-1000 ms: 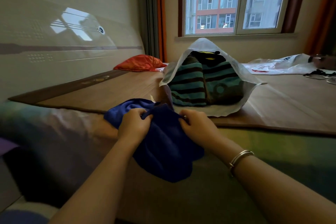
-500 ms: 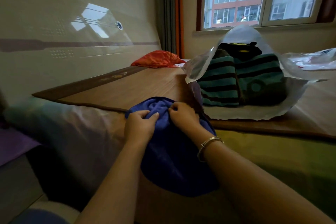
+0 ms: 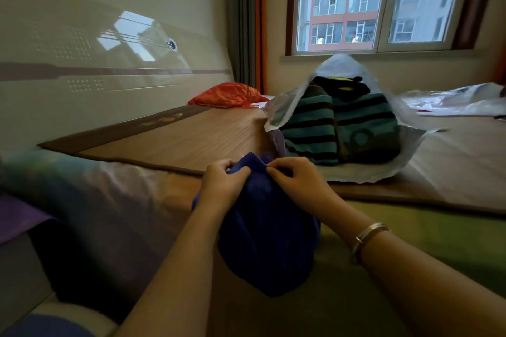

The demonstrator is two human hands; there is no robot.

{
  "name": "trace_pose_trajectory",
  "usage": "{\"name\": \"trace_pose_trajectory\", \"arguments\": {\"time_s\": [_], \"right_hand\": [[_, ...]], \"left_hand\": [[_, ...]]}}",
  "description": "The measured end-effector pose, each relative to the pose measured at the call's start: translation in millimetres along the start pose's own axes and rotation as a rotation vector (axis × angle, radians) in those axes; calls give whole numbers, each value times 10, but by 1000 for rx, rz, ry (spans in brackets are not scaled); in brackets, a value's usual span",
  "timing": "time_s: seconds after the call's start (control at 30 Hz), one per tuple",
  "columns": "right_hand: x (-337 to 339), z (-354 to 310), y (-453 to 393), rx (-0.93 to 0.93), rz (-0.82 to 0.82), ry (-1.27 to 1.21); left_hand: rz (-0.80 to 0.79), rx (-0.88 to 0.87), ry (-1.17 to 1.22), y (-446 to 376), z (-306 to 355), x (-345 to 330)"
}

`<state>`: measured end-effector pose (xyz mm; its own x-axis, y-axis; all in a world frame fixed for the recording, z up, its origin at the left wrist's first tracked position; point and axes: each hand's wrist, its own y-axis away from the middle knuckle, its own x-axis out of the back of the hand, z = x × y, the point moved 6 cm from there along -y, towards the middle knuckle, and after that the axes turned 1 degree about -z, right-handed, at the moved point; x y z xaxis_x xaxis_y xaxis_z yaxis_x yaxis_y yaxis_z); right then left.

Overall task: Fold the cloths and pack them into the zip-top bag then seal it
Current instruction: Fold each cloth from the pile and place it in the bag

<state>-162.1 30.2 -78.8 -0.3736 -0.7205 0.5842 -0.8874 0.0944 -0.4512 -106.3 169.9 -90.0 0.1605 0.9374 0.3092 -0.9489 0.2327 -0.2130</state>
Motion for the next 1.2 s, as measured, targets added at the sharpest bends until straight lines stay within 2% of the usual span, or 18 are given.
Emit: {"name": "trace_pose_trajectory", "arguments": {"time_s": [0.1,0.2,0.27,0.37,0.43,0.63,0.87,0.97,1.13,1.2], "right_hand": [[312,-153,278,31,-1,-11],[614,-257,554,28,6,-92],[761,-261,728,-7,-4,-185],[900,-220,887,-43,-16,-159],[1008,-177,930,-66,6,-162],[1371,-36,998,-192,102,-442],[1515,69,1104,-240,140,-334],[1540,150,1126,-250,99,-342],[1457,153,1201,-242,-112,-256],[1456,211,1187,-272,-114,-269]], "left_hand": [[-132,-129,-16,248,372,-138],[-188,-215,-8,459,617,-208],[-278,-171,35,559,647,-292],[-437,-68,57,690,661,-496],[-453,-58,82,715,702,-626],[-527,-47,192,767,831,-937],[-496,-254,123,806,983,-1032],[-539,-327,48,865,1049,-1079],[-598,-393,-68,912,1060,-1133],[-575,-398,-79,921,1083,-1134]]}}
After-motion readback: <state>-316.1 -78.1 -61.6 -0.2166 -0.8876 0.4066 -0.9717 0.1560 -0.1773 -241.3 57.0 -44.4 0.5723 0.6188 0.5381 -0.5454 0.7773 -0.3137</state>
